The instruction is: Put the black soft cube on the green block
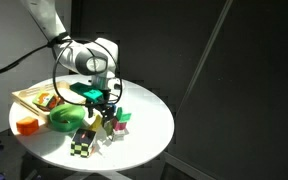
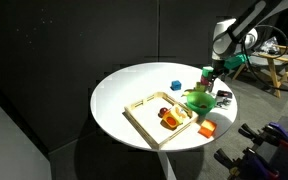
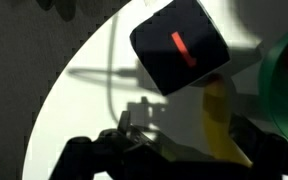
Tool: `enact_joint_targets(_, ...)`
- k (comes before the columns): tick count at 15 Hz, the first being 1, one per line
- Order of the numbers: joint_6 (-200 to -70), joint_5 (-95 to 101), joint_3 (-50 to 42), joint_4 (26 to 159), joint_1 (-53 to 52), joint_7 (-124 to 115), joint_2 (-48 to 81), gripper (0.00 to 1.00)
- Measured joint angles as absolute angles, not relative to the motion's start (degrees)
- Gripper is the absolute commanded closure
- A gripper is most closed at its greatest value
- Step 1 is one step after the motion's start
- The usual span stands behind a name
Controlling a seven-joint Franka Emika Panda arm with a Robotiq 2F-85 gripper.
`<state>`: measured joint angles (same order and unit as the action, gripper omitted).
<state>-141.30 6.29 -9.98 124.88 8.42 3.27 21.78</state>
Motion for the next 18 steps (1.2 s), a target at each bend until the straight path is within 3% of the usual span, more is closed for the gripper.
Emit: enact_joint_targets(18, -144.21, 6.29, -12.18, 134.90, 8.43, -4.14, 13.33, 0.00)
